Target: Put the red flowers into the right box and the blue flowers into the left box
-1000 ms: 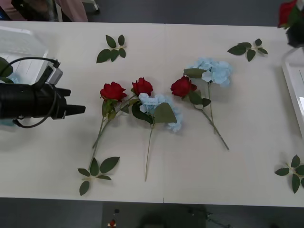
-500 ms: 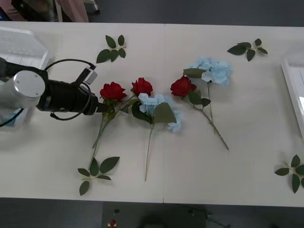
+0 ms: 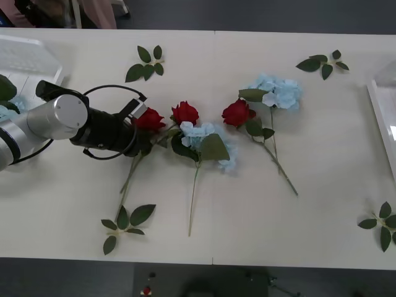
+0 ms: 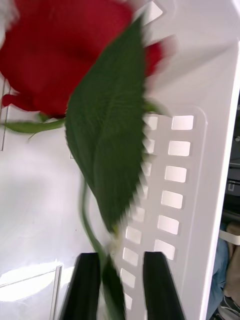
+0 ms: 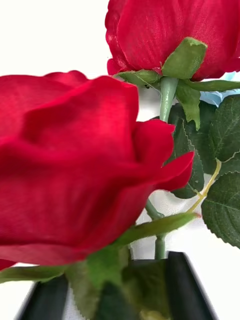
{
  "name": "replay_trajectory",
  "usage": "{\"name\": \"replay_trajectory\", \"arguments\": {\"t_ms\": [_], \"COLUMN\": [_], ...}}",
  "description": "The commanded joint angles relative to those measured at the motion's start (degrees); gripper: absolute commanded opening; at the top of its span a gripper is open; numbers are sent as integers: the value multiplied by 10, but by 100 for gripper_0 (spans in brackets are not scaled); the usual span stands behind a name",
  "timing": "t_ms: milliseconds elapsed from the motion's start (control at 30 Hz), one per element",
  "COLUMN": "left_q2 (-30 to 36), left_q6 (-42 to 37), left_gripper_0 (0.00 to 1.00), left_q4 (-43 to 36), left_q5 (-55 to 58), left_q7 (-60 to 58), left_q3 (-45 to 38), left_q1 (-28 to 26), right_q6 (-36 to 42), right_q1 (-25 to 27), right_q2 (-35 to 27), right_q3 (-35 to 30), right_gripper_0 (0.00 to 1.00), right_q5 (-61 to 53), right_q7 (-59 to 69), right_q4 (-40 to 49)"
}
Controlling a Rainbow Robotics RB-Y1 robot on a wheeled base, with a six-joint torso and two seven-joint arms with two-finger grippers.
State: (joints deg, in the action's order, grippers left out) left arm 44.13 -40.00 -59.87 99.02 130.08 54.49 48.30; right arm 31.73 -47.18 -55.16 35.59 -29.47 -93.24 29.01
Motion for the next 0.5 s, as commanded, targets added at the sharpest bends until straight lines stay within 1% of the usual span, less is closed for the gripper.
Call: {"name": "replay_trajectory", "arguments": {"t_ms": [33, 167, 200, 333, 367, 433, 500], "left_q2": [6, 18, 25, 60, 76, 86, 86], "left_q6": [-3, -4, -3, -4, -3, -7, -9], "left_gripper_0": [0, 0, 0, 0, 0, 0, 0], "left_q4": [-14, -22, -24, -60, -87, -123, -145], "left_q5": [-18, -13, -3, 50, 87, 144, 189], "left_q7": [-6, -6, -6, -2, -2, -4, -3], "left_q3": [-18, -35, -43, -90, -112, -148, -180], "left_q1": [1, 1, 1, 0, 1, 0, -5], "right_q6": [-16, -3, 16, 134, 174, 226, 253], "right_q1": [-13, -13, -14, -13, -13, -12, -10], "right_q2": [-6, -6, -6, -14, -22, -35, -49], "right_q3": [-7, -7, -10, -36, -40, -48, -54], "right_gripper_0": [62, 65, 65, 65, 65, 65, 65], "right_q5": [-17, -63, -93, -220, -252, -295, -332], "right_q7": [-6, -27, -39, -38, -35, -32, -31], "right_q4": [-12, 3, 18, 105, 150, 217, 267]}}
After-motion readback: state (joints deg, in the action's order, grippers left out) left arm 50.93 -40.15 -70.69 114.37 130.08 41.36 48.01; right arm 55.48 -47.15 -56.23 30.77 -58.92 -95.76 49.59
